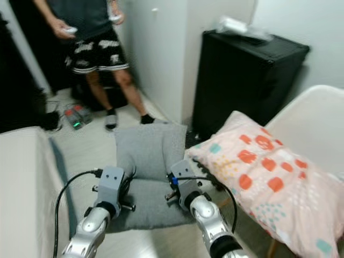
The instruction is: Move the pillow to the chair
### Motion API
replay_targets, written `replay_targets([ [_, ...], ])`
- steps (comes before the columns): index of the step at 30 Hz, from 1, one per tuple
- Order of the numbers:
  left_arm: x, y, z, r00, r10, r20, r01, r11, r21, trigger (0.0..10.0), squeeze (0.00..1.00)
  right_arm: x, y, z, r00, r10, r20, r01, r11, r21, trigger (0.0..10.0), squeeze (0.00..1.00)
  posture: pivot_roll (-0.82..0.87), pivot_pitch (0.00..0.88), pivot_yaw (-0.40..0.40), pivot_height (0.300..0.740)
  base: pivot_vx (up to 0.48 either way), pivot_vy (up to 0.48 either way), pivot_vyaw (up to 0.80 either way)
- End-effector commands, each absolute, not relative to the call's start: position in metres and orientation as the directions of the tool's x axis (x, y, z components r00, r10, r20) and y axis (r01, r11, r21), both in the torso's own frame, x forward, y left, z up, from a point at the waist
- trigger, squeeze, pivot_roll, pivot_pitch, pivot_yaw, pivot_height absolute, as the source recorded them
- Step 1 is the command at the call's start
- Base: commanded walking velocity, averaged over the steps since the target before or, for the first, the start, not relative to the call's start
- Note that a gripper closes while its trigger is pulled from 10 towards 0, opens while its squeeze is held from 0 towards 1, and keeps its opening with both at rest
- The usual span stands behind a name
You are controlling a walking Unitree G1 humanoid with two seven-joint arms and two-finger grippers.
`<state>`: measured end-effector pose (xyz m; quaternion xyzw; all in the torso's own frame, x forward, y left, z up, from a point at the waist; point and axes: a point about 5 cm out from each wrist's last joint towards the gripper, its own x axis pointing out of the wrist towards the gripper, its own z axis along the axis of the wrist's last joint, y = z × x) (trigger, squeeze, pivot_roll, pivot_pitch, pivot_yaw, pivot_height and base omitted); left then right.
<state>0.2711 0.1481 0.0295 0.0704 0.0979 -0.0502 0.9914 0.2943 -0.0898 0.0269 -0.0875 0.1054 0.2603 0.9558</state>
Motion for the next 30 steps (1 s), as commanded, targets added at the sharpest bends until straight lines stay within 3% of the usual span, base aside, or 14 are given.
replay_targets([
  [1, 0.276, 0.180, 0.038, 0.985, 0.039, -0.169, -0.010, 0.986, 0.164, 10.0, 0.00, 0.292, -0.110, 0.019, 0.870, 0.405, -0.281, -0.450, 0.885, -0.119, 10.0, 0.00, 0.08, 0.056, 0.039, 0.740, 0.000, 0.000, -0.80],
  [30, 0.281, 0.181, 0.041, 0.985, 0.060, -0.159, -0.038, 0.989, 0.141, 10.0, 0.00, 0.296, -0.115, 0.024, 0.891, 0.368, -0.265, -0.404, 0.910, -0.096, 10.0, 0.00, 0.07, 0.093, 0.014, 0.740, 0.000, 0.000, -0.80],
])
